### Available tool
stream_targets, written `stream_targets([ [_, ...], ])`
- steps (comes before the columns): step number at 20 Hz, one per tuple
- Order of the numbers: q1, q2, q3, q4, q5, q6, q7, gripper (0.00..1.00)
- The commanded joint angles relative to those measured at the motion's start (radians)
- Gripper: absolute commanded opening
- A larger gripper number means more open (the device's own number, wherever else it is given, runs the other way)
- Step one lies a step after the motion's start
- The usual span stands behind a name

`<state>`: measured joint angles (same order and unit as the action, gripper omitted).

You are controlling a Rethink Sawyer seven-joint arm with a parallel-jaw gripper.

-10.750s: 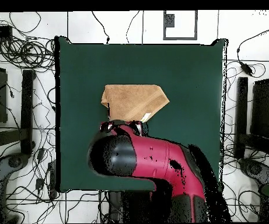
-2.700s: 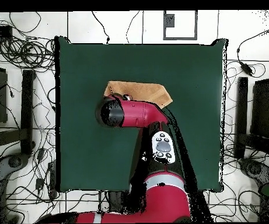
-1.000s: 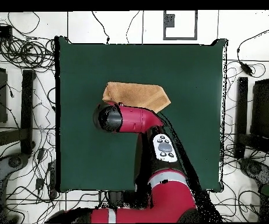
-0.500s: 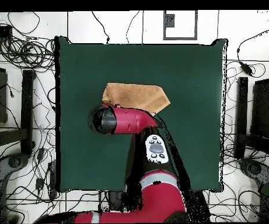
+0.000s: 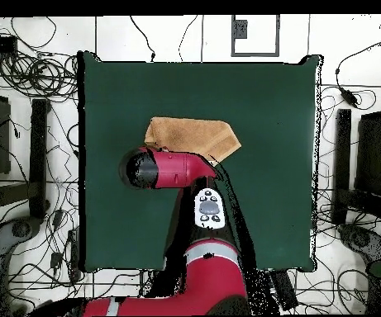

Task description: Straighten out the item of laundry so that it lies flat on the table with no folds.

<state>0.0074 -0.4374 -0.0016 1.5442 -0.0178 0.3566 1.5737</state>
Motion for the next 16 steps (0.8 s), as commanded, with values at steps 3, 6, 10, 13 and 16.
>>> stream_targets([
  [3,0.066,0.111,-0.024,-0.030,0.004,0.077,0.178,1.00],
  [6,0.063,0.109,-0.034,-0.029,-0.001,0.061,0.173,1.00],
  [10,0.040,0.107,-0.013,-0.003,-0.002,0.010,0.166,1.00],
  [13,0.030,0.098,-0.003,0.014,0.000,0.007,0.164,1.00],
  [16,0.025,0.094,0.004,0.016,0.003,0.005,0.165,1.00],
])
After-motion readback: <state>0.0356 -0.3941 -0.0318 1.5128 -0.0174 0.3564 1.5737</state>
